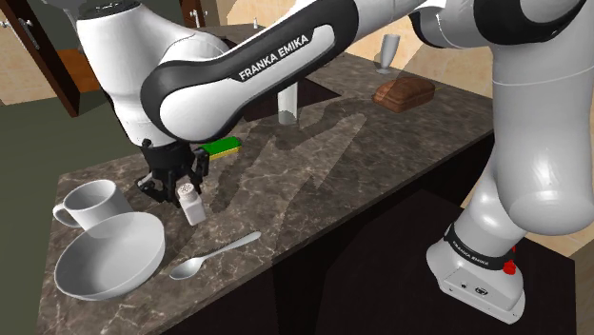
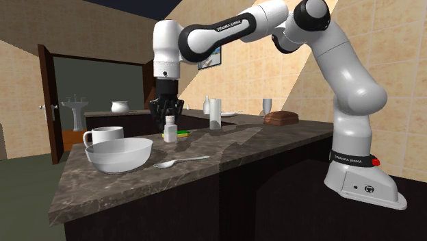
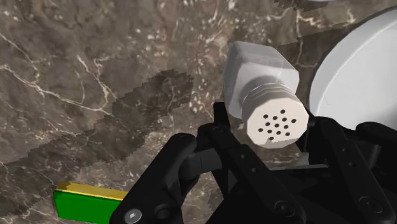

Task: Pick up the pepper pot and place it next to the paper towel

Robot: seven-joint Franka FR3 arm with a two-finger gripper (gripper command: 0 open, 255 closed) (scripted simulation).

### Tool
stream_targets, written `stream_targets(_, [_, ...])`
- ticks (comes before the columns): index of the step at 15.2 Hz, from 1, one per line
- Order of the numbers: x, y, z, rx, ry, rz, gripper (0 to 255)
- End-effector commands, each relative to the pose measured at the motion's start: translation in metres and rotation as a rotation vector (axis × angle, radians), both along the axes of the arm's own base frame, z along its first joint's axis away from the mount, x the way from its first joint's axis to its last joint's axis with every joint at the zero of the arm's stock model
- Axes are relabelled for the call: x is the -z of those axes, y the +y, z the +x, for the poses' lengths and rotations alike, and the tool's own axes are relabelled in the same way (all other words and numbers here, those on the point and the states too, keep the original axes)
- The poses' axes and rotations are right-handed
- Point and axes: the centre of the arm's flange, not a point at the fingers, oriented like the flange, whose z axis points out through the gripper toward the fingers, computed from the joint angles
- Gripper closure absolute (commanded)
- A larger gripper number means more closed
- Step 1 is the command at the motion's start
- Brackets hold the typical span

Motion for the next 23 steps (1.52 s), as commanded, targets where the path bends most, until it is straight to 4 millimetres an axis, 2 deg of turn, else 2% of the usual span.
stream_targets(1, [-0.011, 0.001, 0.000, 0.000, 0.000, 0.000, 255])
stream_targets(23, [-0.127, 0.001, 0.000, 0.000, 0.000, 0.000, 255])
